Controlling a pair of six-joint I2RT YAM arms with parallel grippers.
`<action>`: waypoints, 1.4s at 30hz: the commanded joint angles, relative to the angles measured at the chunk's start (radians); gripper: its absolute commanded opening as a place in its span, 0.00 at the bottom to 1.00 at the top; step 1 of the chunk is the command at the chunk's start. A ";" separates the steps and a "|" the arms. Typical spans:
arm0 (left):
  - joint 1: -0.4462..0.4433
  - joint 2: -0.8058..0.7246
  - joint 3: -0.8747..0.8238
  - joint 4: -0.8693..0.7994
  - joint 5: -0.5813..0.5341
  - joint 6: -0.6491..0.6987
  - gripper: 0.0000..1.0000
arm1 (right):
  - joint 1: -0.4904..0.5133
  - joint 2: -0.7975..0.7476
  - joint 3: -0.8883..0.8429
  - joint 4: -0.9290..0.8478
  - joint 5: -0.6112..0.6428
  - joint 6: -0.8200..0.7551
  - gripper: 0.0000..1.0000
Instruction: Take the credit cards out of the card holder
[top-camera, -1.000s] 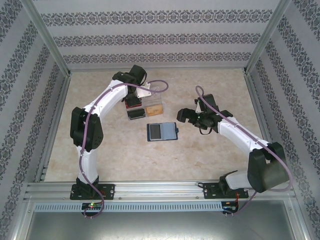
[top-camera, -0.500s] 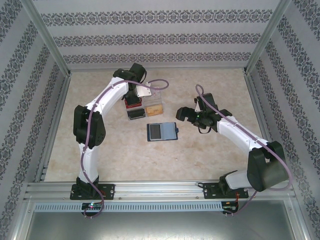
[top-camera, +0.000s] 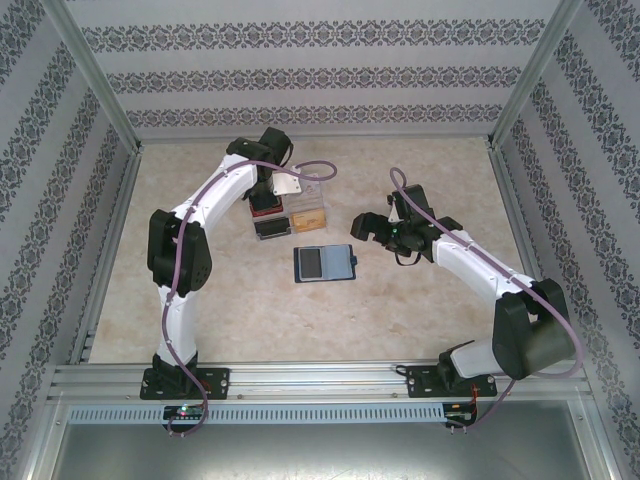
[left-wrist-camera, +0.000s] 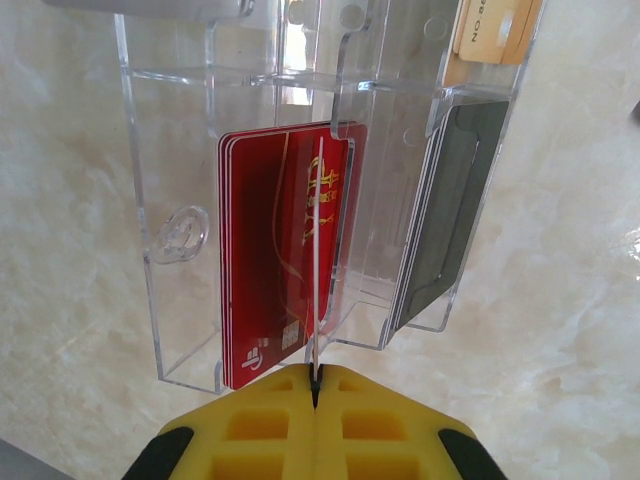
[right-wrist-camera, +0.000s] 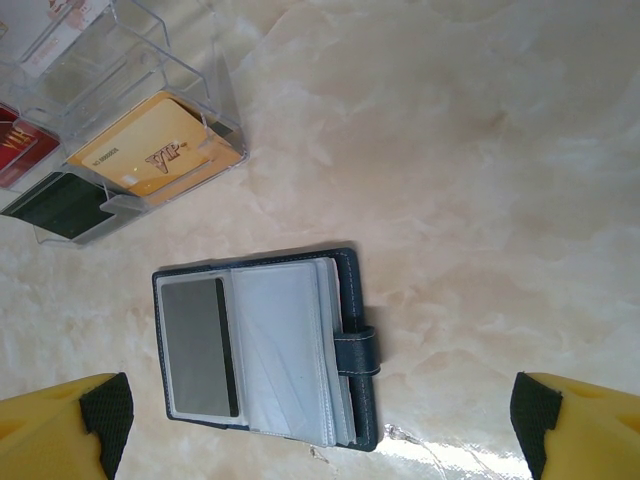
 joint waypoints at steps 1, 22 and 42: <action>0.009 0.028 0.021 0.000 -0.015 0.020 0.07 | 0.011 0.010 0.023 0.006 0.005 0.003 0.98; 0.012 0.045 0.019 0.058 -0.054 0.011 0.15 | 0.012 0.009 0.017 0.012 0.001 0.009 0.98; 0.014 -0.012 0.046 -0.030 0.111 0.014 0.00 | 0.017 0.006 0.017 0.013 0.001 0.013 0.98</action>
